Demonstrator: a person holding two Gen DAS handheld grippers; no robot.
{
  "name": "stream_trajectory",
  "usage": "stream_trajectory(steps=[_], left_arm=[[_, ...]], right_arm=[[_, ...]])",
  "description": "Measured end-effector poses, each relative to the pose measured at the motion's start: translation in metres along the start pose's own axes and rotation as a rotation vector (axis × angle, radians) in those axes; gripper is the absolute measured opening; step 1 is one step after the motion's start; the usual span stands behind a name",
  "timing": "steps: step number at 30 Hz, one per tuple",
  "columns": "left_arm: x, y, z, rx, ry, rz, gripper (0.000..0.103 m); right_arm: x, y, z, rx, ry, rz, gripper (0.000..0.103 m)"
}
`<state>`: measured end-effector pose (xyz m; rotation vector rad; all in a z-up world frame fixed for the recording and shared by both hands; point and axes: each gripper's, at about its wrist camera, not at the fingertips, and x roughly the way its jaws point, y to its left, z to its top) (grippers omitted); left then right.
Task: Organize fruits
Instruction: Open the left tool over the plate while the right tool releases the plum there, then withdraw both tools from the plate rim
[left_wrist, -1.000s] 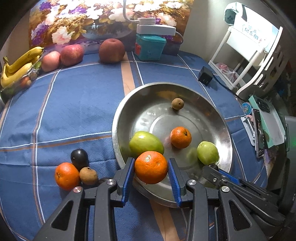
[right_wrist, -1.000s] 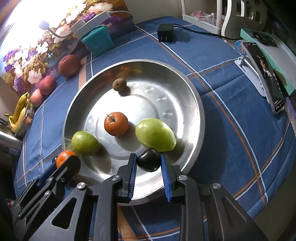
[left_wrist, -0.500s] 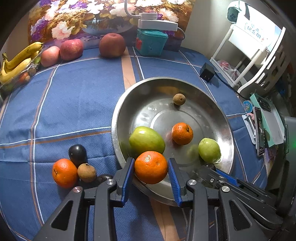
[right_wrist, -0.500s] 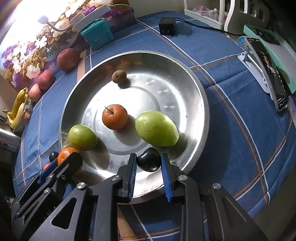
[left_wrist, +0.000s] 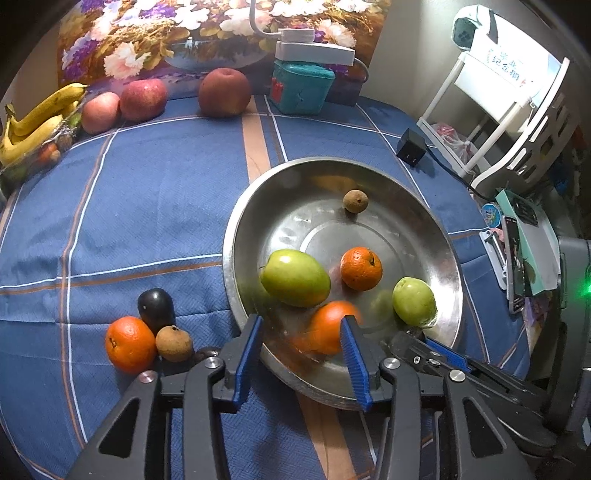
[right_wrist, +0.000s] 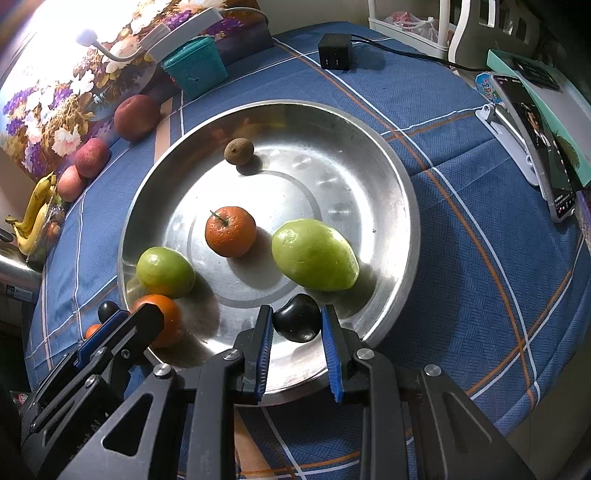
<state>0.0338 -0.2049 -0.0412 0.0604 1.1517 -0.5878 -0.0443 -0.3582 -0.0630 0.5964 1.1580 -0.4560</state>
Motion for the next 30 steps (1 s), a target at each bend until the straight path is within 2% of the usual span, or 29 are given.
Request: stream_trajectory(steps=[8, 11, 14, 20, 25, 30], left_arm=[[-0.001, 0.003, 0.0, -0.01, 0.002, 0.008, 0.05], [-0.002, 0.005, 0.0, -0.018, 0.003, 0.017, 0.054], [-0.003, 0.009, 0.0, -0.03, 0.005, 0.029, 0.056], [-0.005, 0.018, 0.001, -0.05, 0.007, 0.068, 0.06], [-0.008, 0.03, 0.0, -0.084, 0.012, 0.135, 0.061], [-0.011, 0.047, -0.001, -0.141, 0.016, 0.177, 0.061]], right_arm=[[0.0, 0.001, 0.0, -0.002, -0.005, -0.006, 0.028], [-0.001, 0.001, -0.001, 0.002, -0.015, -0.004, 0.034], [-0.003, 0.002, -0.001, 0.002, -0.023, -0.005, 0.036], [-0.004, 0.002, 0.001, 0.002, -0.035, -0.004, 0.036], [-0.008, 0.003, 0.001, -0.004, -0.049, 0.002, 0.036], [-0.014, 0.005, 0.001, -0.018, -0.073, 0.011, 0.036]])
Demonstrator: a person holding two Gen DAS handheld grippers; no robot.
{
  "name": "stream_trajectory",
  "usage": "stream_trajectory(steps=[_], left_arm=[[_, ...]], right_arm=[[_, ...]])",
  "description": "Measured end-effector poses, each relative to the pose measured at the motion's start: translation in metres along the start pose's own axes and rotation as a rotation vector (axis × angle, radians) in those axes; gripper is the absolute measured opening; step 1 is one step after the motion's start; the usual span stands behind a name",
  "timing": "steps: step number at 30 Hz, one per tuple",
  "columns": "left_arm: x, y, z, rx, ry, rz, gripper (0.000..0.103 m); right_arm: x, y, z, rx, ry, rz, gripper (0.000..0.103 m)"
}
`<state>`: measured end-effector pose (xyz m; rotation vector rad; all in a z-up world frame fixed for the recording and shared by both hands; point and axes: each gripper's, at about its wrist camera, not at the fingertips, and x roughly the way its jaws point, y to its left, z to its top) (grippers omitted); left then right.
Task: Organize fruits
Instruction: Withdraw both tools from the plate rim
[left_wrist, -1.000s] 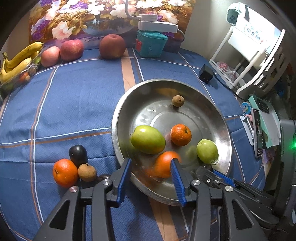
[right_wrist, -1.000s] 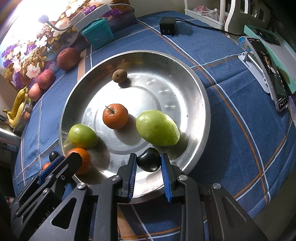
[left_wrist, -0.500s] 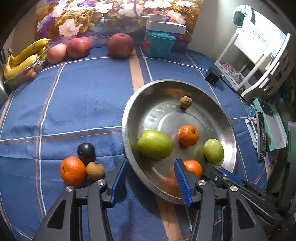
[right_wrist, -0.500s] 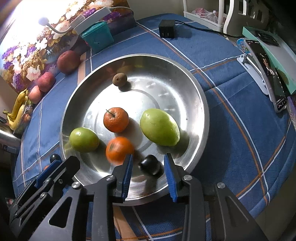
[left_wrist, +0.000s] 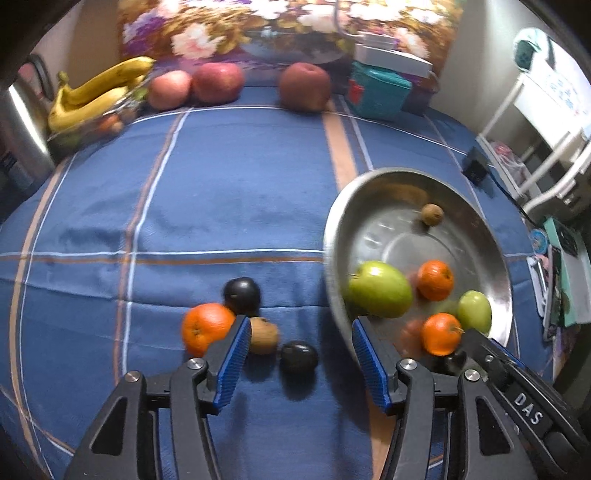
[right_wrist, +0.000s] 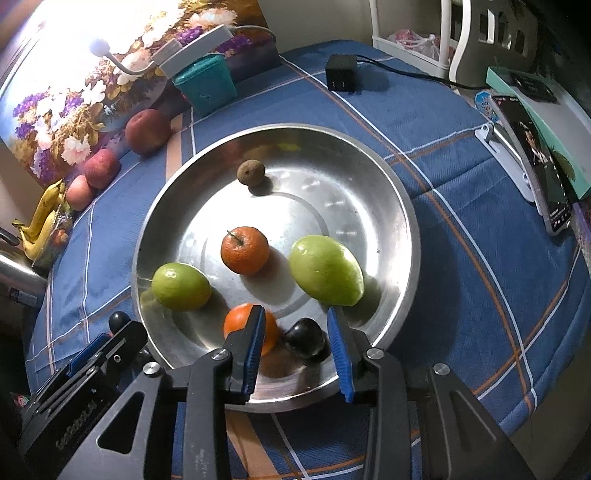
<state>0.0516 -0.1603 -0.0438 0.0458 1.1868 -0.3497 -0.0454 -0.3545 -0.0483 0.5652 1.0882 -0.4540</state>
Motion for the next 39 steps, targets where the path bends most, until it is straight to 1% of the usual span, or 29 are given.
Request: stream_trajectory(steps=[4, 10, 15, 20, 21, 22, 24, 25, 26, 28, 29, 30, 31, 32, 33, 35, 38, 39], left_arm=[[-0.002, 0.013, 0.002, -0.036, -0.001, 0.037, 0.061], [-0.005, 0.032, 0.003, -0.095, -0.001, 0.038, 0.061], [-0.008, 0.043, 0.003, -0.121, -0.006, 0.047, 0.061], [-0.01, 0.05, 0.002, -0.141, -0.006, 0.049, 0.061], [-0.011, 0.05, 0.002, -0.142, -0.006, 0.049, 0.063], [-0.011, 0.051, 0.002, -0.144, -0.006, 0.049, 0.071], [-0.01, 0.051, 0.002, -0.148, -0.006, 0.053, 0.083], [-0.01, 0.052, 0.001, -0.151, -0.007, 0.056, 0.084], [-0.01, 0.053, 0.001, -0.153, -0.008, 0.059, 0.084], [-0.009, 0.055, 0.002, -0.157, -0.008, 0.077, 0.09], [-0.009, 0.056, 0.002, -0.157, -0.009, 0.086, 0.092], [-0.009, 0.056, 0.002, -0.157, -0.009, 0.099, 0.098], [-0.009, 0.057, 0.002, -0.157, -0.011, 0.108, 0.101], [-0.008, 0.059, 0.002, -0.158, -0.012, 0.113, 0.101], [-0.008, 0.059, 0.002, -0.159, -0.012, 0.12, 0.103], [-0.007, 0.06, 0.003, -0.158, -0.008, 0.13, 0.103], [-0.005, 0.061, 0.002, -0.156, -0.001, 0.137, 0.103], [-0.005, 0.061, 0.002, -0.155, 0.0, 0.139, 0.103]], right_arm=[[-0.002, 0.002, 0.001, -0.014, -0.009, 0.005, 0.036], [-0.001, 0.013, 0.0, -0.052, -0.011, 0.008, 0.036], [0.0, 0.025, -0.002, -0.096, -0.014, 0.01, 0.036], [0.001, 0.031, -0.003, -0.112, -0.016, 0.008, 0.036], [0.001, 0.032, -0.003, -0.115, -0.015, 0.008, 0.036], [0.001, 0.033, -0.004, -0.118, -0.015, 0.007, 0.036], [0.003, 0.034, -0.004, -0.125, -0.013, 0.002, 0.036], [0.003, 0.034, -0.005, -0.127, -0.01, -0.001, 0.036], [0.004, 0.034, -0.005, -0.13, -0.006, -0.002, 0.037], [0.005, 0.035, -0.006, -0.134, -0.003, -0.009, 0.047], [0.006, 0.036, -0.006, -0.136, -0.006, -0.016, 0.054], [0.005, 0.037, -0.005, -0.139, -0.01, -0.023, 0.057], [0.005, 0.037, -0.005, -0.143, -0.015, -0.028, 0.057], [0.005, 0.037, -0.005, -0.146, -0.019, -0.032, 0.059], [0.005, 0.037, -0.005, -0.148, -0.022, -0.036, 0.064], [0.005, 0.037, -0.005, -0.151, -0.027, -0.044, 0.07], [0.005, 0.036, -0.005, -0.149, -0.031, -0.043, 0.071], [0.005, 0.037, -0.005, -0.15, -0.033, -0.045, 0.074]])
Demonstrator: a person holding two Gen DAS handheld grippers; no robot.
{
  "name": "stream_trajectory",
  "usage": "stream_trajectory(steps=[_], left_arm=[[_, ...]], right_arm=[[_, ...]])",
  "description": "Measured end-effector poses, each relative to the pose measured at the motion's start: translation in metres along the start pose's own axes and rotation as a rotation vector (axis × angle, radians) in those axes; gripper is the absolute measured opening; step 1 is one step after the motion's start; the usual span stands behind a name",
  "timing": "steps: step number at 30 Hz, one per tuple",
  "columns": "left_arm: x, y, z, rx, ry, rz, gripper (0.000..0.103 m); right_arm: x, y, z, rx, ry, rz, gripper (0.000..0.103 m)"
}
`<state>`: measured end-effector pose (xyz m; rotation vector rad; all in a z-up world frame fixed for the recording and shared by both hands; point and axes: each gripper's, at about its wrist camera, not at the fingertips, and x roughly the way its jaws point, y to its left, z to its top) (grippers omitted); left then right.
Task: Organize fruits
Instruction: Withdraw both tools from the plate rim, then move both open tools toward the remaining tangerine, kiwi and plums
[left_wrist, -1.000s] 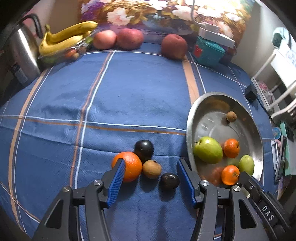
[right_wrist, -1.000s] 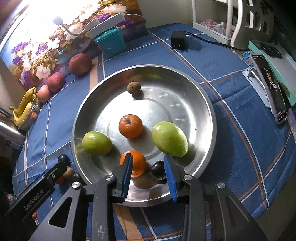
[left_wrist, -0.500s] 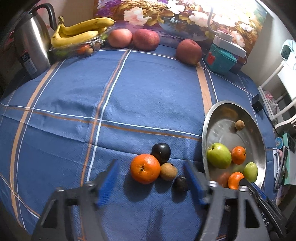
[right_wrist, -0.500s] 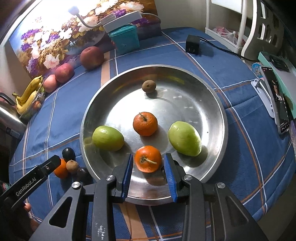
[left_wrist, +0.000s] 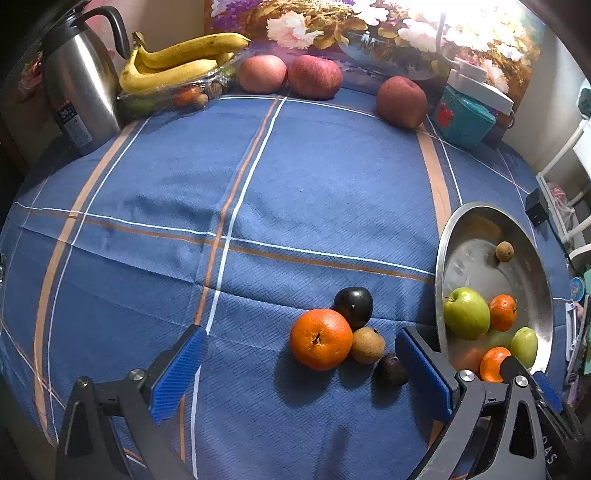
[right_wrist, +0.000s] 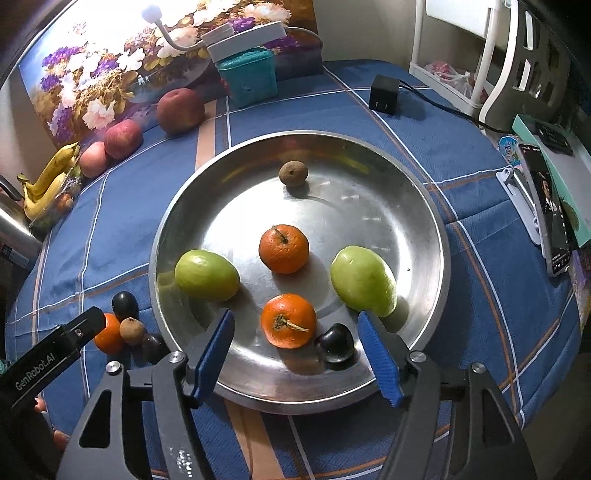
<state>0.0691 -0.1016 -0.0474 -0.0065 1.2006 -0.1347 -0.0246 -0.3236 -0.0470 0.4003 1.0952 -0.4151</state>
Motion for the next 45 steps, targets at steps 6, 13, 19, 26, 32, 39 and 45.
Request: stream_trajectory(steps=[6, 13, 19, 26, 32, 39, 45], left_arm=[[0.0, 0.0, 0.0, 0.011, -0.008, 0.024, 0.103], [0.0, 0.0, 0.0, 0.016, -0.012, 0.026, 0.103], [-0.001, 0.0, -0.001, 0.02, -0.014, 0.021, 0.103], [-0.003, 0.001, 0.0, 0.029, -0.018, 0.021, 0.103], [-0.01, 0.004, 0.002, 0.052, -0.044, 0.056, 0.103], [-0.018, 0.012, 0.007, 0.069, -0.086, 0.092, 0.103], [-0.023, 0.029, 0.011, 0.025, -0.108, 0.103, 0.103]], right_arm=[[-0.001, 0.0, 0.0, -0.012, -0.015, -0.004, 0.08], [-0.004, 0.003, 0.0, -0.037, -0.048, -0.014, 0.093], [-0.006, 0.004, 0.001, -0.04, -0.072, -0.016, 0.099], [-0.008, 0.008, 0.0, -0.054, -0.092, -0.011, 0.099], [-0.009, 0.012, -0.001, -0.067, -0.097, -0.005, 0.099], [-0.007, 0.026, -0.005, -0.12, -0.072, -0.003, 0.099], [-0.009, 0.038, -0.009, -0.137, -0.062, 0.019, 0.099]])
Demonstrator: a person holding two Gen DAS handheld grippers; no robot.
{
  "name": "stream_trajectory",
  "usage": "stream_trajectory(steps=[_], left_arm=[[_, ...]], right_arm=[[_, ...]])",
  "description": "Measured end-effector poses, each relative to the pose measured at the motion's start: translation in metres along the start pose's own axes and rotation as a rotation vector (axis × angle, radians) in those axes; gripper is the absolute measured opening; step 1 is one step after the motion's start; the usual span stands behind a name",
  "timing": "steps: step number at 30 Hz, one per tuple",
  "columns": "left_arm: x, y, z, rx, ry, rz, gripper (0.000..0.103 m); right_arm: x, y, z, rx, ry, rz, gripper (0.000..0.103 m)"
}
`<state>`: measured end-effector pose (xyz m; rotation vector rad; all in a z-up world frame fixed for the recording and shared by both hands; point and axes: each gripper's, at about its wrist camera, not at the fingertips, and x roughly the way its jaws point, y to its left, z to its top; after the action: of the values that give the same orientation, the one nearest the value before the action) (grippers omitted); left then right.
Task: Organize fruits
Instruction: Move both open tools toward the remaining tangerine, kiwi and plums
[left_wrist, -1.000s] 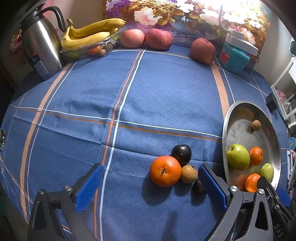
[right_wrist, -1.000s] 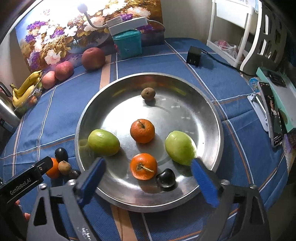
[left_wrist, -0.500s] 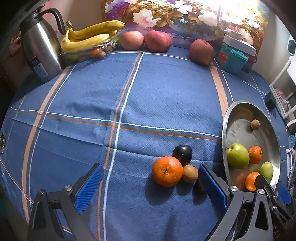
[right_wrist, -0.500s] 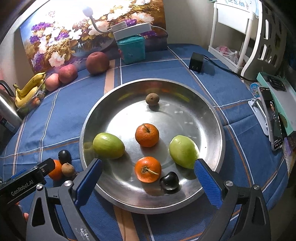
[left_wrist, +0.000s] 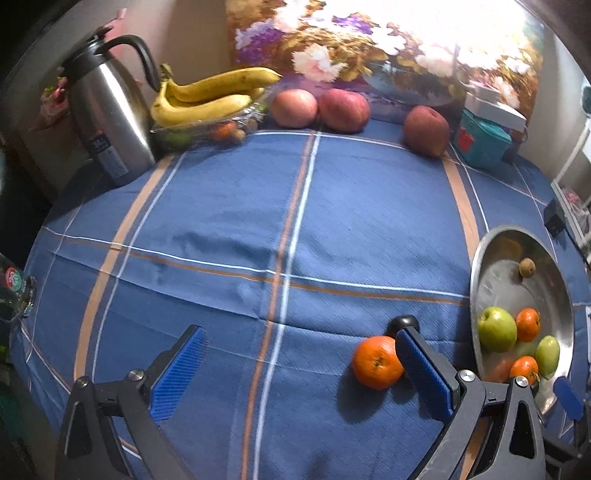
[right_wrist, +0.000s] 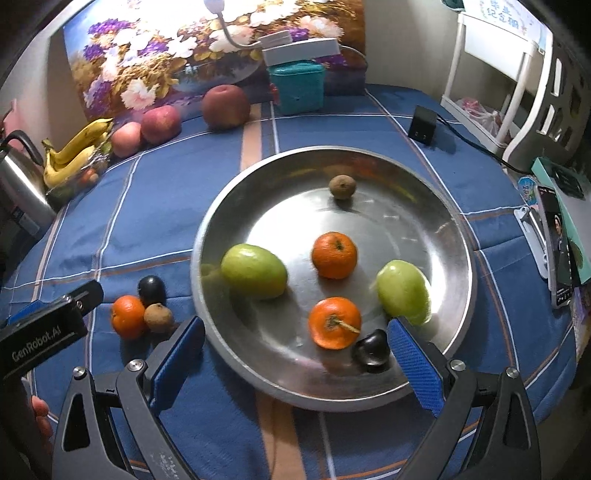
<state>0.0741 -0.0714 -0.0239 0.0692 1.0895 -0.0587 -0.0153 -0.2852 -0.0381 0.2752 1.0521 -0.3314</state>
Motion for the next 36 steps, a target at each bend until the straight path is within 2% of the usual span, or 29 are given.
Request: stream_trajectory(steps=[3, 8, 14, 17, 23, 28, 36], left_arm=[[-0.004, 0.007, 0.004, -0.018, -0.018, -0.014, 0.103], [-0.012, 0.015, 0.01, -0.045, -0.05, -0.078, 0.103], [-0.018, 0.021, 0.015, -0.063, -0.079, -0.038, 0.103], [-0.014, 0.029, 0.014, -0.083, -0.058, -0.039, 0.103], [0.009, 0.044, 0.009, -0.103, 0.054, -0.021, 0.103], [0.02, 0.051, 0.004, -0.133, 0.089, -0.022, 0.103], [0.025, 0.045, 0.0, -0.127, 0.11, -0.079, 0.103]], right_arm=[[-0.002, 0.007, -0.001, 0.008, -0.004, 0.018, 0.099], [-0.009, 0.022, 0.001, -0.013, -0.026, 0.037, 0.099], [-0.014, 0.044, 0.004, -0.04, -0.05, 0.078, 0.099], [-0.013, 0.055, 0.003, -0.071, -0.04, 0.081, 0.099], [-0.005, 0.071, -0.001, -0.124, -0.012, 0.09, 0.099], [-0.004, 0.078, -0.001, -0.142, -0.01, 0.091, 0.098], [0.003, 0.087, -0.002, -0.172, 0.026, 0.119, 0.071]])
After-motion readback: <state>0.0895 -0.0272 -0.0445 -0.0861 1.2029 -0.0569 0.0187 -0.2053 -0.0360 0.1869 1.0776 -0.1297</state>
